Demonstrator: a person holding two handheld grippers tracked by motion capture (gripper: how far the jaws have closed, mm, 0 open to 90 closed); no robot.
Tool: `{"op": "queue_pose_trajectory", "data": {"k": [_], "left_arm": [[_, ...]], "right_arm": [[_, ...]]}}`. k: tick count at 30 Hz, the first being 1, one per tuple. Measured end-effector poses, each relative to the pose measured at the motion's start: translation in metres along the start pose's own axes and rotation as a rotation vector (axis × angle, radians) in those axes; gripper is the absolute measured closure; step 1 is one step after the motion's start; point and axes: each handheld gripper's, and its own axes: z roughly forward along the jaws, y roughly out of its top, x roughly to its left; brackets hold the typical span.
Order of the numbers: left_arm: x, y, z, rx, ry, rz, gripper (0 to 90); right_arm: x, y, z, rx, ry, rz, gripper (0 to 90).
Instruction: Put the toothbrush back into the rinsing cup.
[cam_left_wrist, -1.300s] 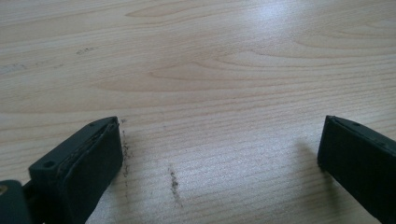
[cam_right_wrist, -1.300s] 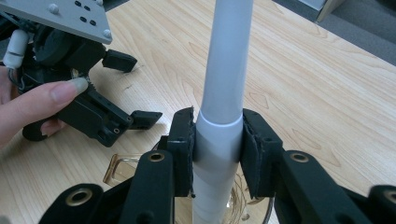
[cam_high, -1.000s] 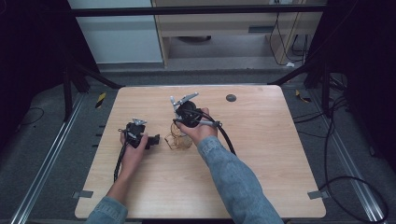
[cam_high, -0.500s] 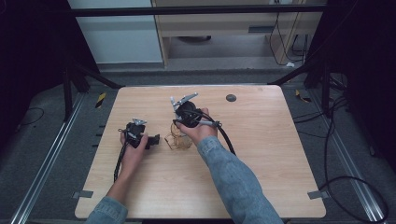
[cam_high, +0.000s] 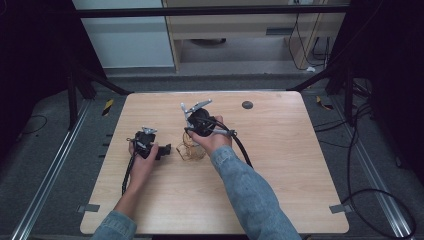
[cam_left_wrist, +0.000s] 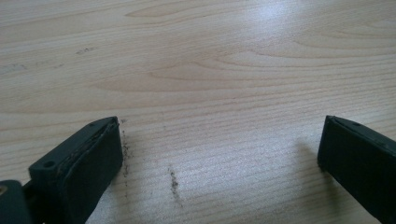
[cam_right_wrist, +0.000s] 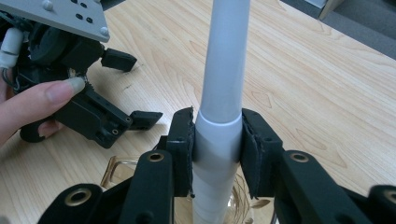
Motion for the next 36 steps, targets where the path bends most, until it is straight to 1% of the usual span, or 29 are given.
{"op": "queue_pose_trajectory", "data": {"k": [7, 15, 19, 22, 24, 29, 36], "left_arm": [[0.0, 0.0, 0.0, 0.0, 0.0, 0.0, 0.0], [0.0001, 0.0001, 0.0, 0.0, 0.0, 0.002, 0.0], [0.0, 0.0, 0.0001, 0.0, 0.0, 0.0, 0.0], [0.0, 0.0, 0.0, 0.0, 0.0, 0.0, 0.0], [-0.0001, 0.0, 0.0001, 0.0, 0.0, -0.001, 0.0], [0.0001, 0.0001, 0.0, 0.0, 0.0, 0.002, 0.0], [0.0, 0.0, 0.0, 0.0, 0.0, 0.0, 0.0]], "right_arm": [[0.0012, 0.0017, 0.0032, -0.002, -0.004, -0.013, 67.2], [-0.0005, 0.0031, 0.0054, -0.002, -0.008, -0.007, 67.0], [-0.0005, 0.0033, 0.0061, -0.003, -0.009, -0.014, 66.9], [0.0006, 0.0037, 0.0065, -0.001, -0.008, -0.009, 66.9], [0.0006, 0.004, 0.0067, 0.0, -0.011, -0.018, 66.9], [0.0004, 0.004, 0.0077, -0.004, -0.01, -0.01, 66.7], [0.0004, 0.0049, 0.009, -0.006, -0.011, -0.014, 65.9]]}}
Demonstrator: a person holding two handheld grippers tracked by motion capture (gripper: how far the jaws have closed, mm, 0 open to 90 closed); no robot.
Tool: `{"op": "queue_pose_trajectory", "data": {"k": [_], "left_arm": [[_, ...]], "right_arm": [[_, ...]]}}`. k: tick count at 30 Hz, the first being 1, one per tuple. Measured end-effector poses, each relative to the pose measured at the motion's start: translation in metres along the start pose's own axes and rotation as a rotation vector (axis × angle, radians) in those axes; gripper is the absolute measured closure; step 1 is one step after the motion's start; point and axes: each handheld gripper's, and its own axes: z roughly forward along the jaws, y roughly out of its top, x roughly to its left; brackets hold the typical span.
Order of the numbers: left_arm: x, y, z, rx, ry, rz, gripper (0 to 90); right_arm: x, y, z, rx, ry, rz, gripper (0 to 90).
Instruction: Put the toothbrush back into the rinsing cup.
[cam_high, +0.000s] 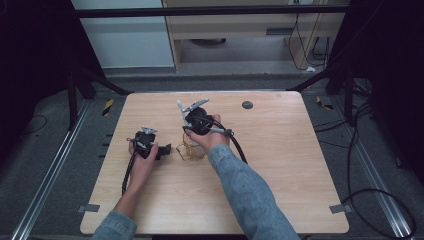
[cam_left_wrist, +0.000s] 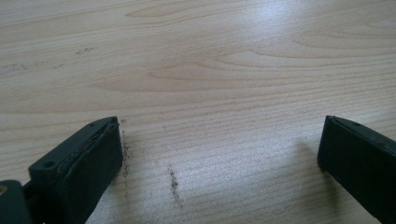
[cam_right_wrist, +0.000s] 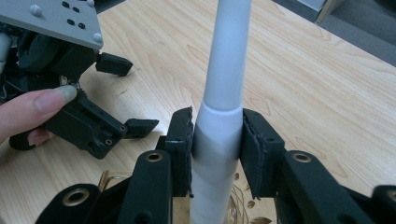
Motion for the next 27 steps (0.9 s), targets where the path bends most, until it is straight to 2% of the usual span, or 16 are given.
{"op": "queue_pose_trajectory", "data": {"k": [27], "left_arm": [[0.0, 0.0, 0.0, 0.0, 0.0, 0.0, 0.0]], "right_arm": [[0.0028, 0.0014, 0.0017, 0.016, 0.003, -0.013, 65.0]]}}
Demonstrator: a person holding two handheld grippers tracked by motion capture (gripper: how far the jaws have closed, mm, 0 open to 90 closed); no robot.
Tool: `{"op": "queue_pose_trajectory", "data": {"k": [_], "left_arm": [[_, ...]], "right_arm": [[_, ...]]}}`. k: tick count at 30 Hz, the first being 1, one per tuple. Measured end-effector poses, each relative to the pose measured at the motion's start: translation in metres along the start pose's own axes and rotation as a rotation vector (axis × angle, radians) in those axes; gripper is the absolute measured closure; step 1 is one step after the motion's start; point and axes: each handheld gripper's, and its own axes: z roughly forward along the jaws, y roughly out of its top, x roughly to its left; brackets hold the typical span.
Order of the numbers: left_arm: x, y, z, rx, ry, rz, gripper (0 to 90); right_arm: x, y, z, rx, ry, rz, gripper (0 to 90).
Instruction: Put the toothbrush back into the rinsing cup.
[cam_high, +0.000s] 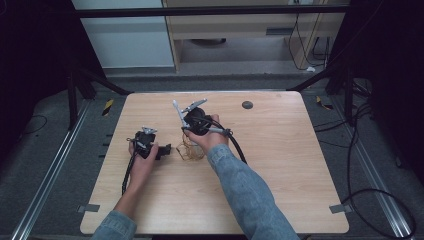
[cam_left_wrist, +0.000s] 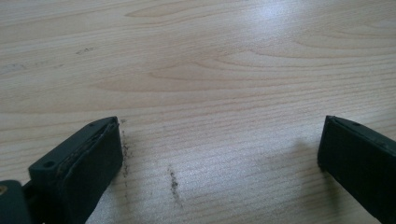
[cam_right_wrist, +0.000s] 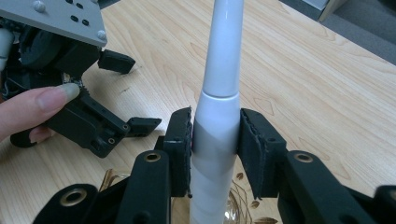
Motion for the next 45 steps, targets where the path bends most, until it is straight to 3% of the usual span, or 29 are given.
{"op": "queue_pose_trajectory", "data": {"k": [27, 34, 45], "left_arm": [[0.0, 0.0, 0.0, 0.001, -0.001, 0.002, 0.0], [0.0, 0.0, 0.0, 0.001, -0.001, 0.002, 0.0], [0.0, 0.0, 0.0, 0.001, -0.001, 0.002, 0.0]], "right_arm": [[-0.002, 0.002, -0.014, -0.023, -0.004, 0.016, 53.6], [-0.004, 0.002, -0.018, -0.031, -0.017, 0.039, 39.4], [-0.004, 0.002, -0.026, -0.06, -0.041, 0.033, 30.7]]}}
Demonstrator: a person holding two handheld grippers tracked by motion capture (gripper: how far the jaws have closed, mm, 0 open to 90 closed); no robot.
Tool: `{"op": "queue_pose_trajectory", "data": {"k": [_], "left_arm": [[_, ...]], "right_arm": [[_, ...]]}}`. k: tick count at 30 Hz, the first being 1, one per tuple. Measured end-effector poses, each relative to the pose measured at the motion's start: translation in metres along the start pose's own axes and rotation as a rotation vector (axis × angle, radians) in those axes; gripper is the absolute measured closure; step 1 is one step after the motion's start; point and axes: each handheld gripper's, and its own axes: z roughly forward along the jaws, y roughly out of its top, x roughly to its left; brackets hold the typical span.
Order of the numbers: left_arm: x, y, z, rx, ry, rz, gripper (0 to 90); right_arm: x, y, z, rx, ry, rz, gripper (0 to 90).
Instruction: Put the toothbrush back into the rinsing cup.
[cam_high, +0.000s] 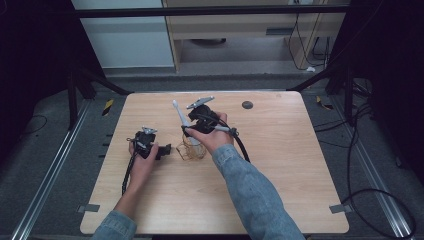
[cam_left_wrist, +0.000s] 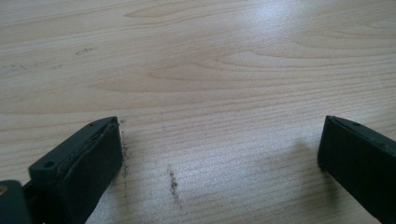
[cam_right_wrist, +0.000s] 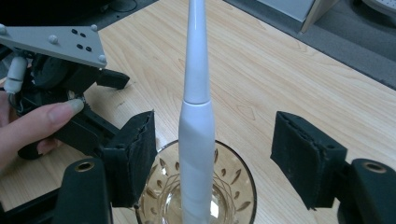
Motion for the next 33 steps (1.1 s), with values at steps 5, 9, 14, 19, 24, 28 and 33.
{"op": "queue_pose_trajectory", "data": {"k": [5, 9, 14, 19, 24, 28, 33], "left_arm": [[0.0, 0.0, 0.0, 0.0, 0.0, 0.0, 0.0], [0.0, 0.0, 0.0, 0.0, 0.0, 0.0, 0.0], [0.0, 0.0, 0.0, -0.001, 0.0, 0.001, 0.0], [0.0, 0.0, 0.0, 0.0, 0.0, 0.0, 0.0], [0.0, 0.0, 0.0, 0.0, 0.0, 0.0, 0.0], [0.0, 0.0, 0.0, 0.0, 0.0, 0.0, 0.0], [0.0, 0.0, 0.0, 0.0, 0.001, 0.002, 0.0]], "right_arm": [[-0.003, -0.002, -0.004, -0.003, -0.012, -0.002, 25.8], [-0.007, -0.003, -0.008, -0.009, -0.021, 0.002, 19.9], [-0.01, -0.003, -0.011, -0.003, -0.04, 0.0, 11.6], [-0.014, -0.007, -0.014, 0.01, -0.044, -0.008, 9.9], [-0.017, -0.009, -0.023, 0.001, -0.053, -0.015, 9.1], [-0.022, -0.014, -0.031, -0.012, -0.061, -0.004, 10.0], [-0.031, -0.021, -0.041, -0.03, -0.087, 0.006, 11.1]]}}
